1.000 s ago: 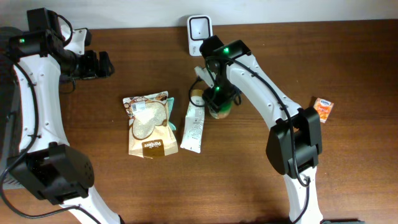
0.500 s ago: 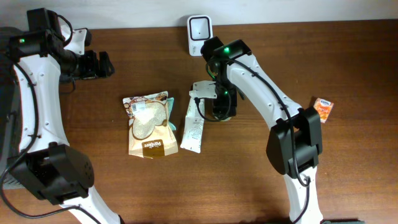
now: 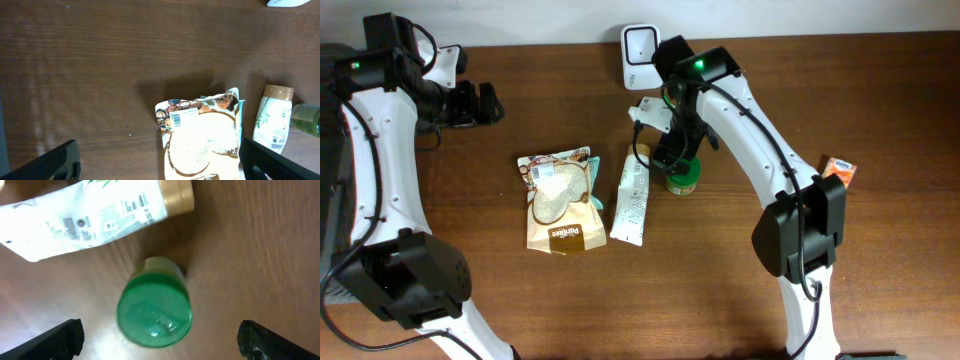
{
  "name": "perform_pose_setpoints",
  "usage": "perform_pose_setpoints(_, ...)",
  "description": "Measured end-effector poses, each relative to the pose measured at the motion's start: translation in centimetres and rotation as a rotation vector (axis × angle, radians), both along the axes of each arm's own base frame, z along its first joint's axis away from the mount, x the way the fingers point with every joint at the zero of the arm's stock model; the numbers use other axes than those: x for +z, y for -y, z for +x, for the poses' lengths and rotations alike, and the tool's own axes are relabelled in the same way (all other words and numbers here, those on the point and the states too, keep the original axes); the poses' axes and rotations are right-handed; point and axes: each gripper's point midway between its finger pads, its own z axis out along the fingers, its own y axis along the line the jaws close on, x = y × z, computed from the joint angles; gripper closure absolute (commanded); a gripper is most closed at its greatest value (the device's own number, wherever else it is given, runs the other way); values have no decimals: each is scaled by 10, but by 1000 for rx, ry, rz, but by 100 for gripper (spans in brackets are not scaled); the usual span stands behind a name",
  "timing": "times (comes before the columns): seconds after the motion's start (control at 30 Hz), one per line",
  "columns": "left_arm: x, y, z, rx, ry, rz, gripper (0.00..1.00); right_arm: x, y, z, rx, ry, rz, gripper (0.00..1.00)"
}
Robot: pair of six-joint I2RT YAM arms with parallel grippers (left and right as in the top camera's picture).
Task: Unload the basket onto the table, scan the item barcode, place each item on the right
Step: 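Close right gripper on the jar lid and adjust the grip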
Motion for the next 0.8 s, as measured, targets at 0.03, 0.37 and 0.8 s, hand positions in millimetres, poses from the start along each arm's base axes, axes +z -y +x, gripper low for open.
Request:
perform_pose_setpoints(0.03, 0, 0, 0, 0, 0, 0, 1, 0, 1, -3, -14, -15, -5, 2)
perform_pose_setpoints(0.37, 0, 0, 0, 0, 0, 0, 1, -31, 4, -18, -61, -95, -18, 2)
perform_pose_setpoints(0.8, 0, 0, 0, 0, 0, 0, 1, -47, 1, -13, -47, -76, -6, 1)
